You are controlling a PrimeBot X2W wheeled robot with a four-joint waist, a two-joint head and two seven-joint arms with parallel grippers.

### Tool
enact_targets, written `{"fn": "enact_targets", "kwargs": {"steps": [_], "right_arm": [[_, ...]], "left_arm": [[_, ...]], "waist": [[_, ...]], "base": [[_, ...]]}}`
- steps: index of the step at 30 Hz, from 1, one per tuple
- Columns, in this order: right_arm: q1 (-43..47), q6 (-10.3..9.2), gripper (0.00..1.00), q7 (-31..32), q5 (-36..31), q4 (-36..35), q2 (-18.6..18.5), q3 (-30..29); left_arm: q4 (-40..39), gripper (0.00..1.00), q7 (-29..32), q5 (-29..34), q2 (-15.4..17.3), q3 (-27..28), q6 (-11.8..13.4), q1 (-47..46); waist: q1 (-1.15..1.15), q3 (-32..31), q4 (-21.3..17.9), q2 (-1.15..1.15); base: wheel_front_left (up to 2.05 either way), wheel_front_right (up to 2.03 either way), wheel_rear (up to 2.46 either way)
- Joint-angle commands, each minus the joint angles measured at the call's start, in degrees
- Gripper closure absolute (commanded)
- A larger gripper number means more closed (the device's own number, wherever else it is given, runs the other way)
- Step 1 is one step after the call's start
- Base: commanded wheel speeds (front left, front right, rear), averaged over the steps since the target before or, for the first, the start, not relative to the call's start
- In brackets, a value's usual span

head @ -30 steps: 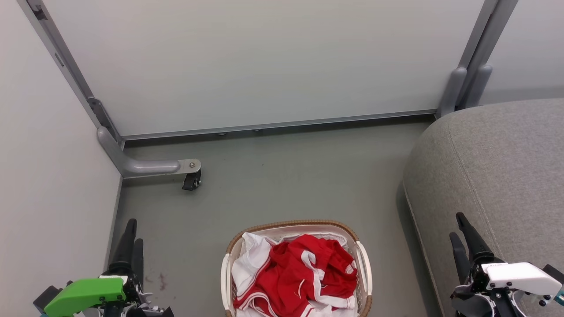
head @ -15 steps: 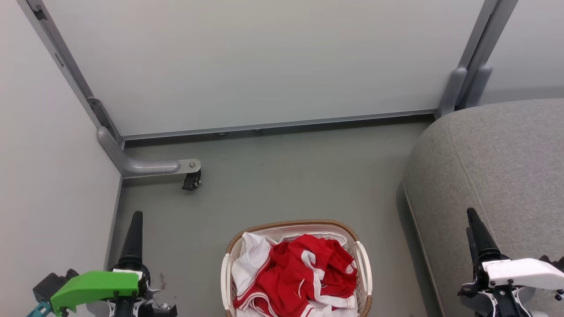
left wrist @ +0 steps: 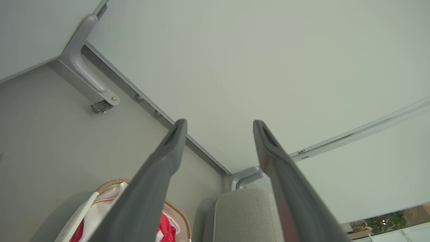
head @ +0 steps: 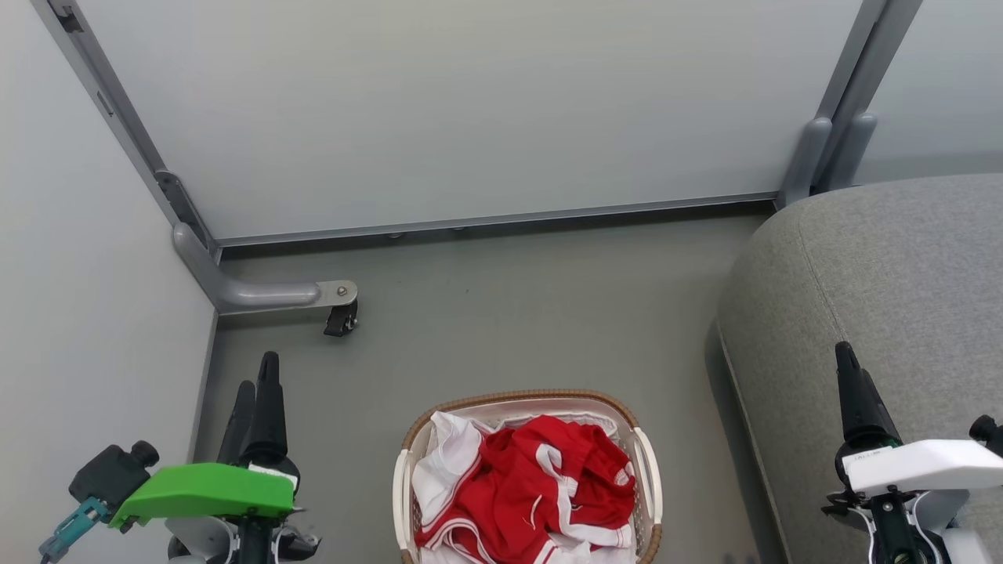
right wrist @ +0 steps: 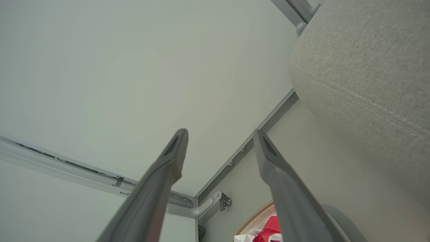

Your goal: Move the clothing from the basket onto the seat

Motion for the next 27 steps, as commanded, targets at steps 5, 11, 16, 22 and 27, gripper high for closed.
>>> {"fn": "enact_targets", "kwargs": {"steps": [5, 11, 16, 22, 27], "right_arm": [[0.08, 0.01, 0.00, -1.47, -7.25, -2.05, -0.53, 0.84], [0.52, 0.01, 0.00, -2.62, -12.80, -2.53, -0.58, 1.41], [0.83, 0.01, 0.00, -3.43, -16.84, -2.41, -0.63, 1.53], [1.08, 0.01, 0.00, -4.44, -21.36, -2.36, -0.67, 1.71], [1.29, 0.01, 0.00, -5.25, -24.87, -2.22, -0.72, 1.77]], "left_arm": [[-1.56, 0.00, -1.42, 8.12, 0.40, -1.41, 0.66, -0.92], [-1.67, 0.00, -2.53, 14.25, 0.44, -2.11, 1.23, -0.44], [-1.12, 0.00, -3.36, 18.80, 0.47, -2.55, 1.43, 0.15], [-0.35, 0.00, -4.37, 23.46, 0.50, -2.95, 1.44, 0.67], [0.41, 0.00, -5.18, 26.52, 0.53, -3.03, 1.50, 0.93]], "waist": [[0.00, 0.09, 0.05, 0.00], [0.00, 0.17, 0.09, 0.00], [0.00, 0.16, 0.15, 0.00], [0.00, 0.11, 0.20, 0.00], [0.00, 0.05, 0.25, 0.00]], "base": [[0.00, 0.00, 0.00], [0.00, 0.00, 0.00], [0.00, 0.00, 0.00], [0.00, 0.00, 0.00], [0.00, 0.00, 0.00]]}}
